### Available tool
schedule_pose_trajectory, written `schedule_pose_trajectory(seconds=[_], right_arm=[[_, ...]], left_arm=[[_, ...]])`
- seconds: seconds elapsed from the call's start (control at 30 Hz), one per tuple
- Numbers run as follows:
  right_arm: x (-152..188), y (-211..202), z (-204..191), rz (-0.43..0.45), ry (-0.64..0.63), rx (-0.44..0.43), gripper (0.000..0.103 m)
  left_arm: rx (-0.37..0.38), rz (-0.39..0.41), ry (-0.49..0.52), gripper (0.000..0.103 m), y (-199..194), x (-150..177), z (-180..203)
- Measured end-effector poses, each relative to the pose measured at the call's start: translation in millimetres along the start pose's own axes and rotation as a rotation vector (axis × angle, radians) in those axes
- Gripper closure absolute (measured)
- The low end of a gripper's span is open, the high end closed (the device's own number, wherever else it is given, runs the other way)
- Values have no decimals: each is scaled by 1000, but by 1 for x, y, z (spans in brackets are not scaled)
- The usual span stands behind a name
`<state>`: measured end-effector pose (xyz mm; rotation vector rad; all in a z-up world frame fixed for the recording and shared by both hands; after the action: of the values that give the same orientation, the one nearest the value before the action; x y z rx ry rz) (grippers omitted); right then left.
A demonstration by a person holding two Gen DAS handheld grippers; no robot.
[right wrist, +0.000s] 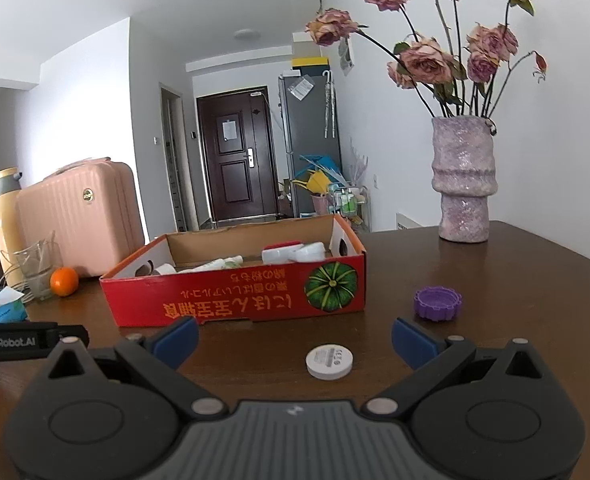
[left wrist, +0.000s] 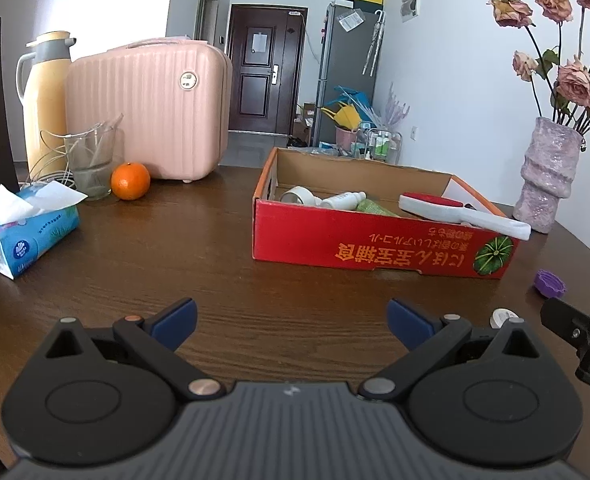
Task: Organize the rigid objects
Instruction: 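Move the right tool to the white cap and close on it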
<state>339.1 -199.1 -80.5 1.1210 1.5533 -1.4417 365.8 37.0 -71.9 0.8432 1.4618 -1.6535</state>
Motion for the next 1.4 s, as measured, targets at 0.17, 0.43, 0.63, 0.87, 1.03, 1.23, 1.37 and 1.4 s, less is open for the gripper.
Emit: schedule_pose_trajectory(seconds=[0.17,0.43,0.63,0.87,1.03,1.23,1.37,1.4], right_arm=[[1,5,5,-26,1,10,0],[10,41,8,-145,-102,10,21],[15,68,12,-220,-113,0,37],[15,95,11,-269,-112,-8,56],[15,106,8,-288,-117,1,59],[16,109,7,-300,-116,-9,64],[16,108,6,-298,-118,-8,64],[15,108,7,-298,-116,-7,64]], left_arm=[[11,-13,-15,0,1,1,-3],[24,-39,-32,0,6,2,-7],[13,-66,-36,0,15,3,-10],[1,-79,-40,0,20,4,-14],[-1,-90,-38,0,25,5,-15],[3,-100,-36,0,28,5,-15],[3,-100,-35,0,28,5,-15],[3,-101,-36,0,28,5,-15]])
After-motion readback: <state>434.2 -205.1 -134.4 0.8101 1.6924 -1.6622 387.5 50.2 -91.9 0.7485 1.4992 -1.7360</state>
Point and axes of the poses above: each gripper's, at about its wrist camera, not at the fingertips, and y roughly the way its jaws point, z to its right, x to its underside, the point moved 5 cm from there along y, roughly the way its jaws point, and after that the axes turned 5 degrees about x, right-handed, at the moved point
